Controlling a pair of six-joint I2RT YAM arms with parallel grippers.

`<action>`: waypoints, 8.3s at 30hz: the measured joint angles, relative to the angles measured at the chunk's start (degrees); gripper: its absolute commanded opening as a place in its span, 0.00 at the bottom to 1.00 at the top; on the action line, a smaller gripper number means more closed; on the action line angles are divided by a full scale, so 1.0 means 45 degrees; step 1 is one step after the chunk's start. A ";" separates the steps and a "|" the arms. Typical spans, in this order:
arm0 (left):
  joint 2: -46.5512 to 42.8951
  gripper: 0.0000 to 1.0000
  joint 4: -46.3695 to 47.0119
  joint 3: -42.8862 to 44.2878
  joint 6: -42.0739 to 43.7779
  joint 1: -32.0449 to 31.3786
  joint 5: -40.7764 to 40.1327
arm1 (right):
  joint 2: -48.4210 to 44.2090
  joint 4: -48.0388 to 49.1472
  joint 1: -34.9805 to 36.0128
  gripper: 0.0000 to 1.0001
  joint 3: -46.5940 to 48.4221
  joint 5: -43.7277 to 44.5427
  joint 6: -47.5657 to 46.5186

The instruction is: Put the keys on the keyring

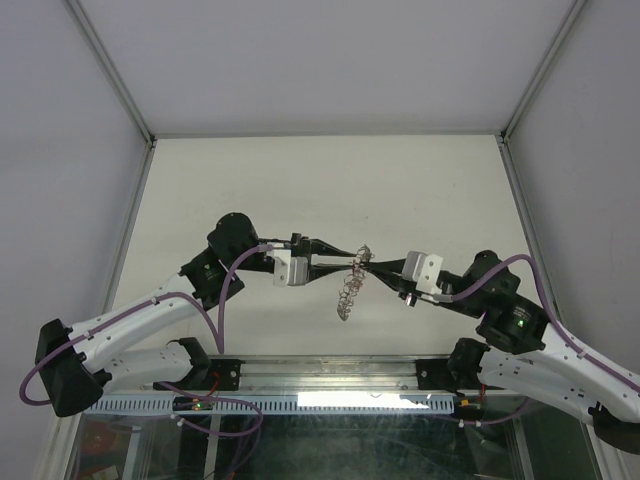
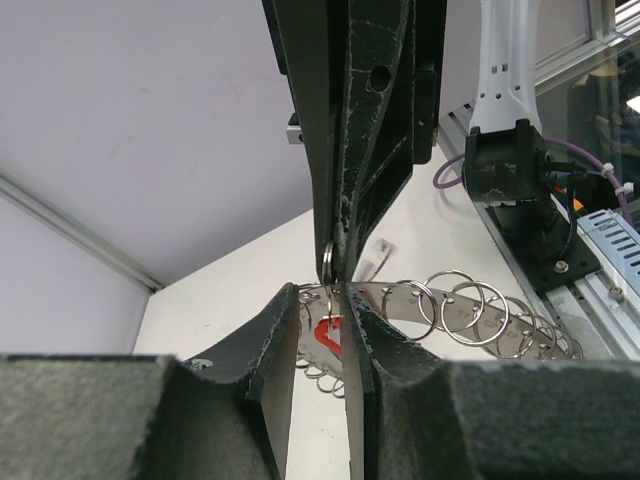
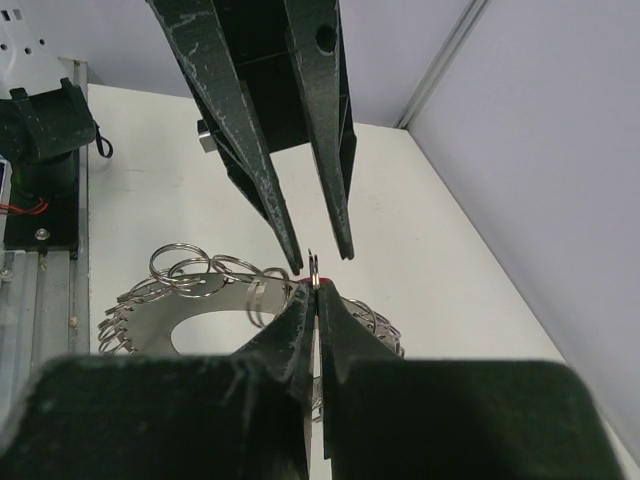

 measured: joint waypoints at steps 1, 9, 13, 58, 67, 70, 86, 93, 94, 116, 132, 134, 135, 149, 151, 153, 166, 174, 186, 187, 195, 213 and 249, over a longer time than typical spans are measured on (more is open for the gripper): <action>-0.0029 0.22 -0.0039 -0.0010 -0.0005 0.0000 -0.0034 | 0.0000 -0.0126 0.0000 0.00 0.0000 -0.0010 0.0015; -0.0651 0.22 -0.0010 -0.0724 -0.0345 0.0000 -0.0063 | -0.0078 -0.1069 0.0000 0.00 0.0000 -0.0049 0.0053; -0.0699 0.23 0.0073 -0.0835 -0.0549 0.0000 -0.0058 | -0.0097 -0.1137 0.0000 0.00 0.0000 -0.0053 0.0053; 0.0005 0.08 0.0835 -0.0957 -0.1078 0.0000 0.0015 | 0.0277 -0.0554 0.0000 0.00 0.0005 -0.0578 0.0107; 0.0049 0.00 0.0835 -0.0957 -0.1078 0.0000 0.0097 | 0.0277 -0.0481 0.0000 0.00 0.0005 -0.0559 0.0107; 0.0073 0.00 0.0821 -0.0937 -0.1073 0.0010 0.0199 | 0.0277 -0.0500 0.0000 0.04 0.0005 -0.0559 0.0102; 0.0369 0.00 -0.4114 0.0631 0.1234 0.0000 -0.0665 | 0.0350 -0.1919 0.0000 0.32 0.0772 0.0194 0.0053; 0.0597 0.00 -0.5367 0.1248 0.2069 0.0000 -0.1049 | 0.1253 -0.2506 0.0000 0.31 0.0874 0.0495 0.0311; 0.0631 0.00 -0.5479 0.1253 0.2157 0.0000 -0.1069 | 0.1394 -0.2521 0.0000 0.31 0.0874 0.0500 0.0369; 0.0758 0.03 -0.5547 0.1292 0.1885 0.0000 -0.1423 | 0.1613 -0.2812 0.0000 0.31 0.0437 0.2176 0.2540; 0.0947 0.37 -0.2166 -0.1064 -0.5372 -0.0010 -0.6023 | 0.2696 -0.5455 -0.1826 0.32 0.0899 0.5824 0.9753; 0.1253 0.50 -0.2229 -0.0826 -0.6003 -0.0010 -0.6426 | 0.2890 -0.5775 -0.2506 0.32 0.0899 0.5605 1.0360; 0.1413 0.77 -0.2220 -0.0743 -0.6285 -0.0010 -0.6577 | 0.3002 -0.5926 -0.2885 0.32 0.0899 0.5435 1.0647; 0.3405 0.73 -0.1792 -0.1379 -0.9908 -0.0612 -0.8490 | 0.2157 -0.6518 -0.5183 0.32 0.0170 0.3143 1.2361; 0.4109 0.67 -0.1987 -0.0971 -0.9850 -0.1394 -0.8830 | 0.1982 -0.6562 -0.5183 0.32 0.0039 0.3036 1.2434; 0.4794 0.61 -0.2108 -0.0709 -0.9763 -0.2268 -0.8966 | 0.1826 -0.6615 -0.5183 0.32 -0.0015 0.2939 1.2478; 0.7461 0.41 -0.4279 0.0855 -0.9160 -0.2982 -0.9010 | 0.1248 -0.6951 -0.5187 0.33 -0.0155 0.2759 1.2492; 0.8354 0.39 -0.4629 0.1627 -0.8762 -0.2982 -0.8646 | 0.1224 -0.7043 -0.5187 0.33 -0.0160 0.2623 1.2541; 0.8825 0.35 -0.5100 0.1661 -0.8437 -0.2982 -0.8616 | 0.1229 -0.7062 -0.5187 0.33 -0.0160 0.2399 1.2585; 0.8884 0.32 -0.5085 0.1685 -0.8432 -0.2982 -0.8602 | 0.1229 -0.7062 -0.5187 0.33 -0.0160 0.2380 1.2590; 0.9107 0.00 -0.4789 0.2006 -0.8510 -0.2977 -0.8189 | 0.1030 -0.7232 -0.5187 0.33 -0.0160 0.2395 1.2682; 0.7732 0.00 -0.5858 0.1914 -0.7397 -0.2982 -0.7907 | -0.0826 -0.6397 -0.5187 0.26 -0.1739 0.2754 1.1978; 0.3118 0.00 -1.0239 0.1870 -0.3390 -0.2312 -0.7752 | -0.0981 0.0398 -0.4405 0.36 -0.4755 -0.4809 0.4192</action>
